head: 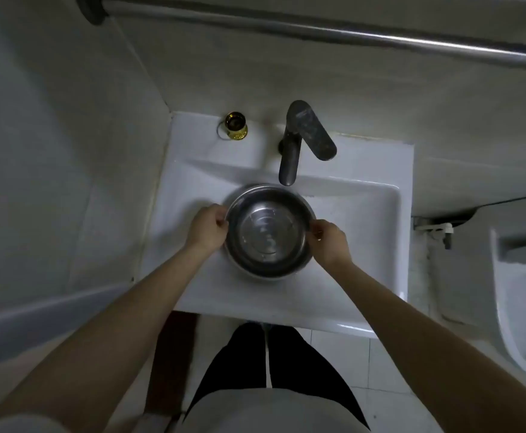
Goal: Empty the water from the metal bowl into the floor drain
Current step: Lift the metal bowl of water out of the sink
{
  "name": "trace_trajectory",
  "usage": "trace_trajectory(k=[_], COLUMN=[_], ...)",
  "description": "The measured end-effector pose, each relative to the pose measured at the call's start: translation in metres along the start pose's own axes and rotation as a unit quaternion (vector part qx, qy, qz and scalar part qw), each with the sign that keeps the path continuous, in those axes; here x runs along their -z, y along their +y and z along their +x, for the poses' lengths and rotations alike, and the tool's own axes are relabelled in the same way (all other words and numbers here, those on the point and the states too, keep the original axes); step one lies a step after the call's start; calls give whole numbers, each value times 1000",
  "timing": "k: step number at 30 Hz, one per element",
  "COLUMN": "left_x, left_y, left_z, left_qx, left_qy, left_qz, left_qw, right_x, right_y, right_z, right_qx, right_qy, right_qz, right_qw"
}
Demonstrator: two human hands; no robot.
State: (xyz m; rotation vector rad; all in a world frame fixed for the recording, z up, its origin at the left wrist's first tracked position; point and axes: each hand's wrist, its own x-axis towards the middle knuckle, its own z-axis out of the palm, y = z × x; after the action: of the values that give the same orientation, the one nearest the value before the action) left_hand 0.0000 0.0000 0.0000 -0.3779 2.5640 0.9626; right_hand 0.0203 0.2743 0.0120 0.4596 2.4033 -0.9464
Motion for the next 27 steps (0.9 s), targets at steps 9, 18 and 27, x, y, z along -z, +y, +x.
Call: trace_trajectory(k=[9, 18, 27], left_x=[-11, -21, -27], left_y=[-12, -23, -29], left_z=[10, 21, 26], left_qx=[38, 20, 39], left_qy=[7, 8, 5], left_qz=[41, 38, 11], left_qw=[998, 999, 999], right_x=[-8, -20, -26], right_y=[19, 33, 40], right_z=[16, 33, 45], right_qx=[-116, -122, -129], right_qy=[-2, 25, 31], right_qz=[8, 61, 80], right_qw=[993, 990, 988])
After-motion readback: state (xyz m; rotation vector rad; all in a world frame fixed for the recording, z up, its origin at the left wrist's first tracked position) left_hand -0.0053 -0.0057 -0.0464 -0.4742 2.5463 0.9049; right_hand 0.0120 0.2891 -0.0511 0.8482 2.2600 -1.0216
